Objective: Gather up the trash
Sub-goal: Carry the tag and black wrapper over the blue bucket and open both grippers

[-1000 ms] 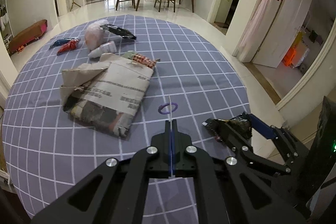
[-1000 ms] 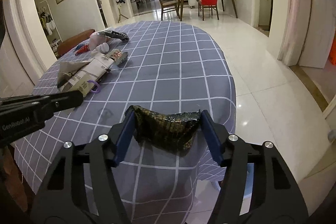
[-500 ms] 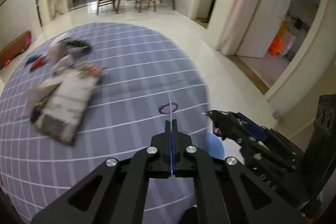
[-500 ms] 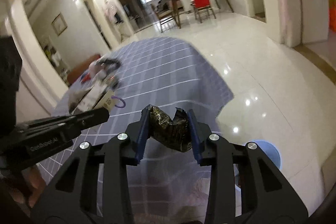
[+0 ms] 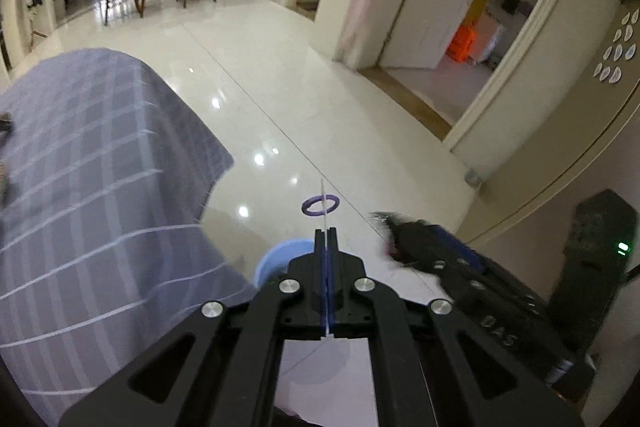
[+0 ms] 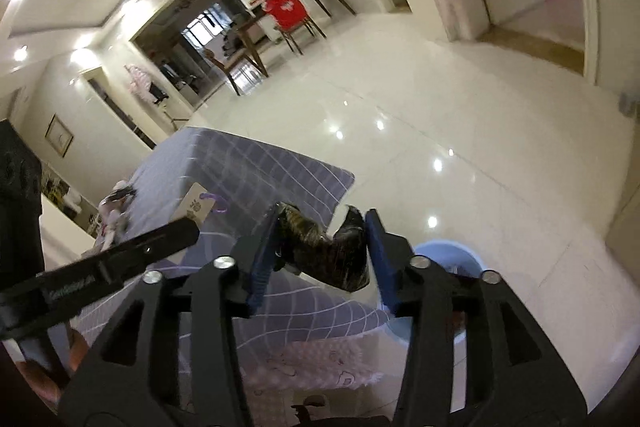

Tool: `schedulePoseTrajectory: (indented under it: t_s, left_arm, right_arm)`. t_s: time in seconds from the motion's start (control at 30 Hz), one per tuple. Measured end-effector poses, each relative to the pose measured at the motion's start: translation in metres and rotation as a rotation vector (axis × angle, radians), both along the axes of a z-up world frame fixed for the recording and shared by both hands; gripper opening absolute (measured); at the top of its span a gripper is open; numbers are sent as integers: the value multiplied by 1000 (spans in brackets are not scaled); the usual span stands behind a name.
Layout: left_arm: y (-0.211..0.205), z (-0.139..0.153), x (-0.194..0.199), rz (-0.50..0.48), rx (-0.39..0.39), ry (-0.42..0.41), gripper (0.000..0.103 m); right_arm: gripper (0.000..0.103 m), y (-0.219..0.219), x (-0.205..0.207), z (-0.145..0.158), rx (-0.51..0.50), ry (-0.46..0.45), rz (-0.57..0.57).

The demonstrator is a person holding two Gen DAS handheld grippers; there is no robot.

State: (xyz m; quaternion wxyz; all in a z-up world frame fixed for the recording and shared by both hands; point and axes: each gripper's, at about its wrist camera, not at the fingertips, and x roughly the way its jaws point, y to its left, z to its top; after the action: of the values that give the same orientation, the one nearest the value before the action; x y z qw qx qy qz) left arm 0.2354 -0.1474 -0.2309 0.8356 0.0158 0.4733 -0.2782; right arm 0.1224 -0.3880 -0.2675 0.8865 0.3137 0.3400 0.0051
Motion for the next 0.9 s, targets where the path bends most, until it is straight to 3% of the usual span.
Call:
schedulePoseTrajectory:
  t_s: [0.17, 0.4, 0.53, 0.9]
  left_arm:
    - [-13, -22, 7, -12, 24, 41, 1]
    - [-37, -43, 4, -34, 59, 72, 1]
    - [-49, -45, 3, -48, 79, 65, 1]
    - [-66, -44, -5, -87, 103, 47, 1]
  right_arm:
    - [60, -19, -6, -21, 7, 57, -46]
    - [64, -25, -21, -15, -67, 42, -89]
    - [64, -24, -26, -9, -118, 44, -104]
    - [67, -39, -46, 4, -123, 5, -171]
